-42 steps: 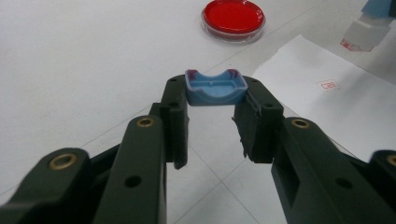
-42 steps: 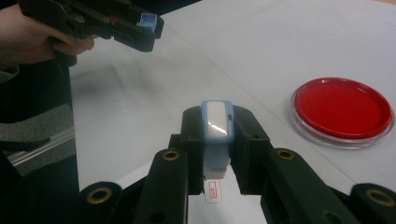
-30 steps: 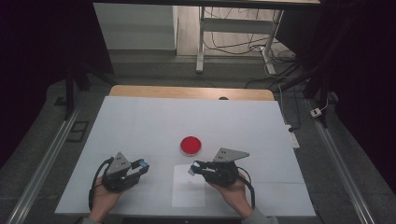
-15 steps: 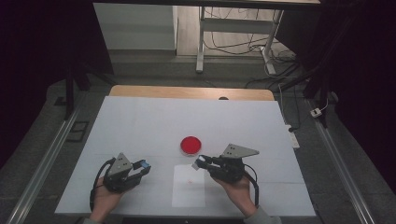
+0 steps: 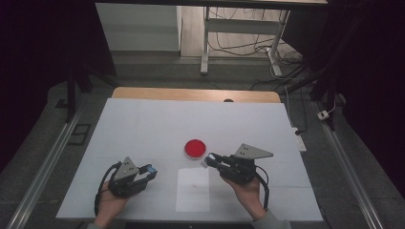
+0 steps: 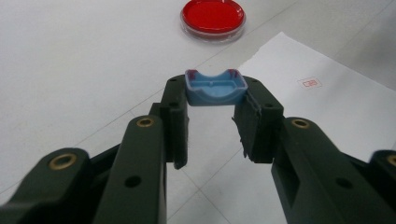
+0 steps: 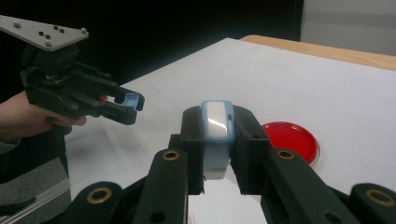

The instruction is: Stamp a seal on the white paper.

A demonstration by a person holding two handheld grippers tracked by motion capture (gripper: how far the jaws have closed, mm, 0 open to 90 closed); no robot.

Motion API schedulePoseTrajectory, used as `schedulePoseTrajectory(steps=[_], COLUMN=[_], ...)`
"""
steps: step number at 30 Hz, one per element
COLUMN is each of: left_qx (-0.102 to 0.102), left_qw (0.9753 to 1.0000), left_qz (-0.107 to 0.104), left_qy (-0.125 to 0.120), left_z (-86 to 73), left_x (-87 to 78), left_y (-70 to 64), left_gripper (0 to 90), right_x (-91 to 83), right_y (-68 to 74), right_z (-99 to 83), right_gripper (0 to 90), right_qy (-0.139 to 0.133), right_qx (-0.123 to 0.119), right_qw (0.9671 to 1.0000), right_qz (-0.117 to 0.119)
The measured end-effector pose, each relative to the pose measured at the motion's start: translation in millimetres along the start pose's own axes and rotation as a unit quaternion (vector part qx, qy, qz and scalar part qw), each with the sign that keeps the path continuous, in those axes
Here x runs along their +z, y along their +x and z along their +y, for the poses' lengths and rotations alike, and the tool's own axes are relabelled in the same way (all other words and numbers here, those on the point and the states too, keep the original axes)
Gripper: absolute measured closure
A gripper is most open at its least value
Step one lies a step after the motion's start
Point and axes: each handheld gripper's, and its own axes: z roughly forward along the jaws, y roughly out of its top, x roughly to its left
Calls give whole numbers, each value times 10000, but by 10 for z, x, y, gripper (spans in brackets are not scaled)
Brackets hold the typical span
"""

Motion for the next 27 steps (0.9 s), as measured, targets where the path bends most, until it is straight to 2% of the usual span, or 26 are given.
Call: schedulePoseTrajectory(steps=[27], left_qx=[41], left_qw=[9998], left_qz=[-202], left_qy=[-73], left_z=[77], left_x=[62], left_y=[-100], left_gripper=[650], right_x=[12], right_y=[-6], right_z=[-7], right_gripper=[755], right_qy=[-5], right_qx=[-29], right_qw=[10000], right_qz=[-36])
